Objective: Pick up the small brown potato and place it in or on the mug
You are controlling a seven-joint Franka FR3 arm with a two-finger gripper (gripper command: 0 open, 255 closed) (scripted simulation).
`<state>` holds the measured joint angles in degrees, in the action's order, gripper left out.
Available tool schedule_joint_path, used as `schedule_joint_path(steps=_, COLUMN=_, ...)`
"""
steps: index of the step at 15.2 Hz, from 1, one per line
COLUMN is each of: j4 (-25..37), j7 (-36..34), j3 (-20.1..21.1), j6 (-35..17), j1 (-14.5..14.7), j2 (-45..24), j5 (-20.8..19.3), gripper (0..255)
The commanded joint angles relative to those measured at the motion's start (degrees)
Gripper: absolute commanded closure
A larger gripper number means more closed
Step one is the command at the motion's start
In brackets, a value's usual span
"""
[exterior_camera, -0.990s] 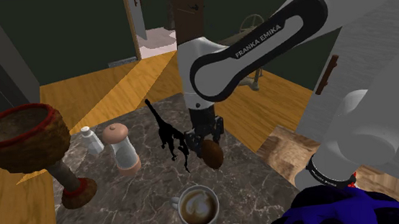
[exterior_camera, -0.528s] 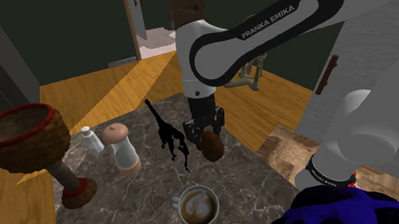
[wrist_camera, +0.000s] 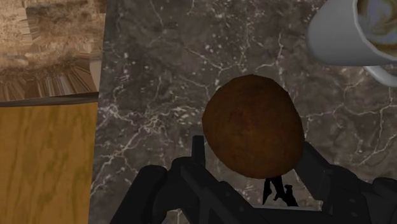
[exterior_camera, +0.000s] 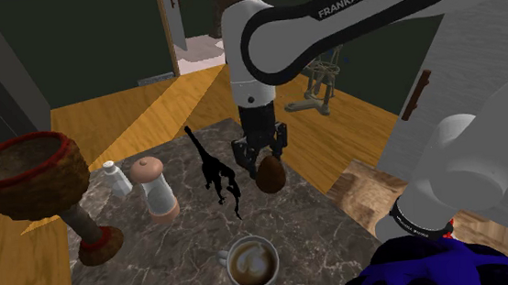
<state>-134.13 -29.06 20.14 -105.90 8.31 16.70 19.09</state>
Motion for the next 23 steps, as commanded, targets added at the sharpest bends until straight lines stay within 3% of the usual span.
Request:
schedule_joint_path(steps=1, j4=1.3, j7=-0.3, j3=-0.1, j6=1.6, j1=0.0, j2=0.4, j5=-0.1, gripper=255)
schedule_joint_path(steps=11, j4=7.0, j7=-1.5, j3=-1.1, j6=9.1, j1=-0.2, j2=2.2, j5=-0.5, gripper=255)
schedule_joint_path(steps=23, j4=12.8, j7=-18.5, j3=11.0, j6=3.8, j1=6.4, j2=-3.8, j5=3.6, gripper=255)
